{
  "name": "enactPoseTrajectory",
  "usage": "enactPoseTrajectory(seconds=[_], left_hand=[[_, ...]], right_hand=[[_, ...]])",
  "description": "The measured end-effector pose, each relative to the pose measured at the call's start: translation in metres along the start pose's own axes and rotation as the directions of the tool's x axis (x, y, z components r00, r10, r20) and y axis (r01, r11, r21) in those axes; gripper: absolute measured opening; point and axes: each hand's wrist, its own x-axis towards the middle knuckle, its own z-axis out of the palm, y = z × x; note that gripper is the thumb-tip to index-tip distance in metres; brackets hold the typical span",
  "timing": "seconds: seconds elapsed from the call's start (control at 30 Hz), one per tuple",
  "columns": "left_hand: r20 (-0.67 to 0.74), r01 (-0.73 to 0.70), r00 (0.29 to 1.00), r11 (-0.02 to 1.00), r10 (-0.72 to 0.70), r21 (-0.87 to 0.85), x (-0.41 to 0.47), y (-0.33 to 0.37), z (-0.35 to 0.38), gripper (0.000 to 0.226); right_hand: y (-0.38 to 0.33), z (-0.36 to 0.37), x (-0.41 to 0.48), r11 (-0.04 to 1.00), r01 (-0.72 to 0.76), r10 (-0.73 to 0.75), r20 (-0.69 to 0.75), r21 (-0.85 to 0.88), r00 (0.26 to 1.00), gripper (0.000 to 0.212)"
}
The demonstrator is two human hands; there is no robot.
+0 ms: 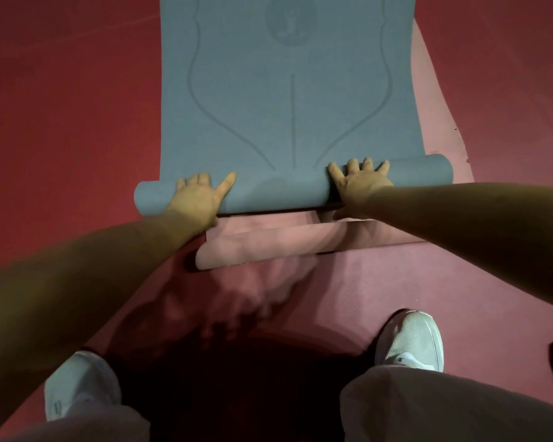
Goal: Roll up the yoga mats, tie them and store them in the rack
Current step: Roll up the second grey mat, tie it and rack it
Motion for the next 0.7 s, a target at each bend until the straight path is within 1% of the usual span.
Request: enactPoseTrajectory(seconds=[0.07,0.13,0.2,0.27,0.33,0.43,0.53,0.6,0.7], left_hand=[[-0.053,-0.029,0.998,0.999,0.031,0.034,0.001,-0.004,-0.003,0.093],[-0.058,-0.064,0.996,0.998,0.065,0.024,0.004,-0.011,-0.01,0.089],[-0.034,-0.095,0.995,0.995,0.096,0.033,0.006,-0.015,-0.018,0.087],[0.016,-0.144,0.99,0.988,0.144,0.053,0.003,-0.011,-0.029,0.086],[0.063,-0.21,0.976,0.977,0.208,0.036,-0.003,-0.001,-0.037,0.085],[0.149,-0.263,0.952,0.963,0.269,-0.056,-0.016,0.01,-0.04,0.084],[0.22,-0.298,0.919,0.941,0.327,-0.159,-0.027,0.019,-0.032,0.083],[0.249,-0.3,0.906,0.935,0.342,-0.19,-0.03,0.021,-0.027,0.086],[0.289,-0.274,0.898,0.936,0.332,-0.222,-0.025,0.018,-0.026,0.092]], right_hand=[[0.003,0.001,0.0,0.999,0.01,-0.013,-0.068,-0.047,0.998,0.093],[0.009,0.001,-0.002,0.995,0.043,-0.054,-0.13,-0.09,0.99,0.074],[0.017,-0.004,-0.005,0.993,0.083,-0.092,-0.124,-0.079,0.988,0.062],[0.022,-0.009,-0.01,0.993,0.108,-0.111,-0.065,-0.046,0.992,0.057],[0.026,-0.009,-0.016,0.991,0.129,-0.129,-0.001,-0.043,0.992,0.053],[0.033,0.0,-0.027,0.977,0.199,-0.193,0.071,-0.079,0.979,0.05],[0.037,0.012,-0.04,0.964,0.253,-0.239,0.149,-0.085,0.959,0.058],[0.036,0.017,-0.045,0.959,0.273,-0.256,0.186,-0.071,0.949,0.064],[0.037,0.011,-0.041,0.968,0.25,-0.242,0.22,-0.01,0.945,0.065]])
